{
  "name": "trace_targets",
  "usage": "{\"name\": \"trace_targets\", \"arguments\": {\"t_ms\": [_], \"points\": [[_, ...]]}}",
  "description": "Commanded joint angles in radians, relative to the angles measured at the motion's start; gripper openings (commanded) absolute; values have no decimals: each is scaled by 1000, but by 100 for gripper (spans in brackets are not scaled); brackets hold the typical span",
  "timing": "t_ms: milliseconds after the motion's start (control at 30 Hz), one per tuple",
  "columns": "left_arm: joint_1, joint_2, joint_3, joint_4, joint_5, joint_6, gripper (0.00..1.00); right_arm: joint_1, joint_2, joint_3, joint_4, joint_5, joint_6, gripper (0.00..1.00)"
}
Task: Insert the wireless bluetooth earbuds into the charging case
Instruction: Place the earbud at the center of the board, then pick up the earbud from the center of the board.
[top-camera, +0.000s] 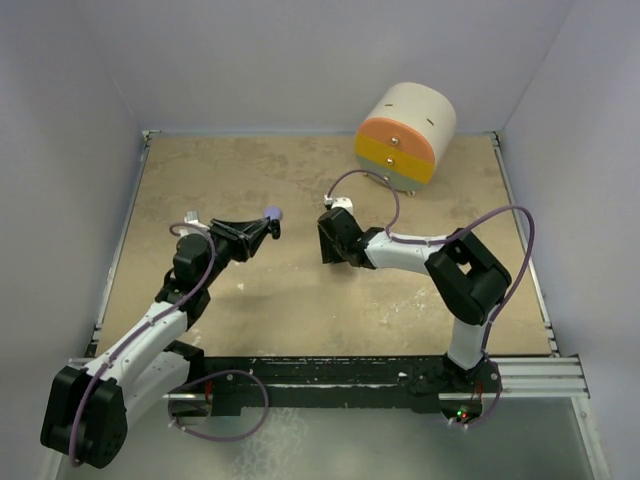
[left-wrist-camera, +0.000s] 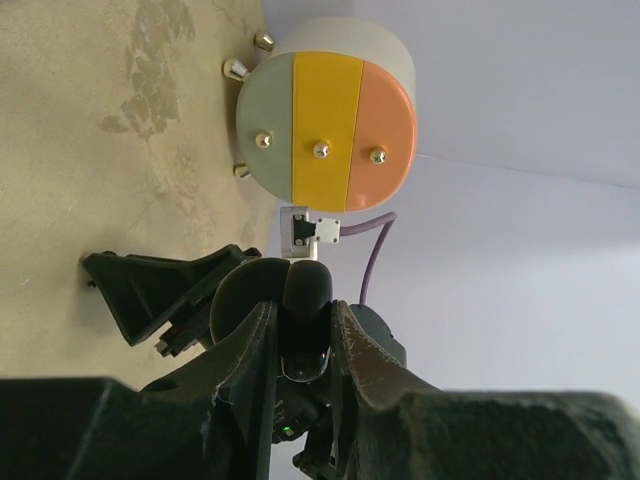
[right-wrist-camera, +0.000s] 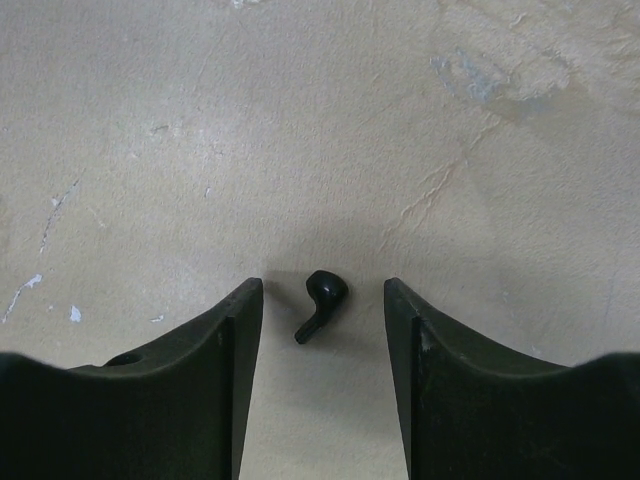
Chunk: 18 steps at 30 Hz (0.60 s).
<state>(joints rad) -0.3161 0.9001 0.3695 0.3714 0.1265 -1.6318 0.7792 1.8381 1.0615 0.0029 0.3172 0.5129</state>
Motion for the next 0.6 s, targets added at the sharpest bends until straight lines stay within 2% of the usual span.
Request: {"name": "trace_targets", "arguments": {"t_ms": [0,567], "points": [[4,-24,-6,42,9,-6,0,6,-11,66,-98,-18,58,54],[6,-31,-14,40,11,-10,0,9,13,39,-159,57,75,52]]}}
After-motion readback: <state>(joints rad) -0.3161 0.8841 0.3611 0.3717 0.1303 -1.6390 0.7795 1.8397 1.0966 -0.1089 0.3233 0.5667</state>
